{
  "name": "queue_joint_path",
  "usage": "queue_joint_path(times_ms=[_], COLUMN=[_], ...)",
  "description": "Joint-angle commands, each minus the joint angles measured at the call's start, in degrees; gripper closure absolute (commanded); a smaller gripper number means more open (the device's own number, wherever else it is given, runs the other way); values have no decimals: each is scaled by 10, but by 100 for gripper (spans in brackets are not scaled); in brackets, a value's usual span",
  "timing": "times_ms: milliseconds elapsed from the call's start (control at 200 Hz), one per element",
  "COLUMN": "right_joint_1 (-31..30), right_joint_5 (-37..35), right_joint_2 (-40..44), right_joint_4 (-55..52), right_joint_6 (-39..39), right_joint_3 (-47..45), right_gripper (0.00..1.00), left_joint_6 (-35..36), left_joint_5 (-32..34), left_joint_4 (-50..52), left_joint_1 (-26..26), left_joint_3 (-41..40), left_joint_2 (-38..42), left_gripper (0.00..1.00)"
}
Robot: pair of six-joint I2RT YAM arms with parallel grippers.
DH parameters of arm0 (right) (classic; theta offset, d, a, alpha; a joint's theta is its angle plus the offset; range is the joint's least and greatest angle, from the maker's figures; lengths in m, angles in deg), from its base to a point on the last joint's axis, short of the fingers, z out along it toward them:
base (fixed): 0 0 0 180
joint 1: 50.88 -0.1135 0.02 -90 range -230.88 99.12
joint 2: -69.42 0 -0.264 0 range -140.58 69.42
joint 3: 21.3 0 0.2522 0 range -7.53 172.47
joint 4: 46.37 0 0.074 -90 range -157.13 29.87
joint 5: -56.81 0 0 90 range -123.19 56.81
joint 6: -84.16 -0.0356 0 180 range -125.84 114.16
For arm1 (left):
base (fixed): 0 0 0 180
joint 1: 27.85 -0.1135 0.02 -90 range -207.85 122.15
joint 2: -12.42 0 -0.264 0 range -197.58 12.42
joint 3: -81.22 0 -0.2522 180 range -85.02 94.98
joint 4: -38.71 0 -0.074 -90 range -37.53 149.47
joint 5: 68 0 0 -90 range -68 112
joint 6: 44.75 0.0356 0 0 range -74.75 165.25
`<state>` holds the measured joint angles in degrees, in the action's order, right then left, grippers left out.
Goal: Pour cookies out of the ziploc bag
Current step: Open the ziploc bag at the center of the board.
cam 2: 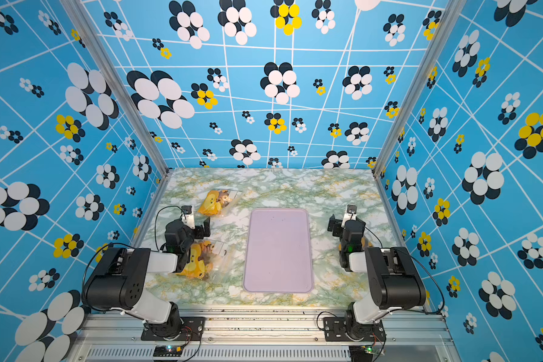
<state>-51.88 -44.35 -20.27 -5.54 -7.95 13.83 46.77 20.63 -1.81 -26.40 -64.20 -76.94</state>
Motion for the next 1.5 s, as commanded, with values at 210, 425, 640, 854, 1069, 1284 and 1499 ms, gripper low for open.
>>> queue_joint_path(times_ms=[210,425,640,854,1069,1284,1499], right_joint_1=[-2,-2,-2,-2,-2,-4,-10], right_joint_5=[7,-10,-30,-32,-50,-61,-62], right_joint_2=[4,4,4,5,16,102,221], right_joint_4=[-1,3,15,19,120,62,-159], right_joint_6=[2,-5,-13,-14,-16,-21,-72], right_joint_3=[-1,-3,-9,-12,-69,-86,-36], right_gripper=[1,1,1,1,1,1,1], left_joint_6=[3,-6,-14,-13,-3,-38,-123], left_joint_5=[-31,-10,-9,-7,10,79,116], left_joint_4=[-8,5,9,6,122,298,466], left_joint_1=[-4,-5,-10,-10,4,32,60], left_joint_3=[2,10,11,10,34,74,137], left_joint_2=[3,3,1,3,93,251,378], left_gripper=[0,1,1,1,1,1,1])
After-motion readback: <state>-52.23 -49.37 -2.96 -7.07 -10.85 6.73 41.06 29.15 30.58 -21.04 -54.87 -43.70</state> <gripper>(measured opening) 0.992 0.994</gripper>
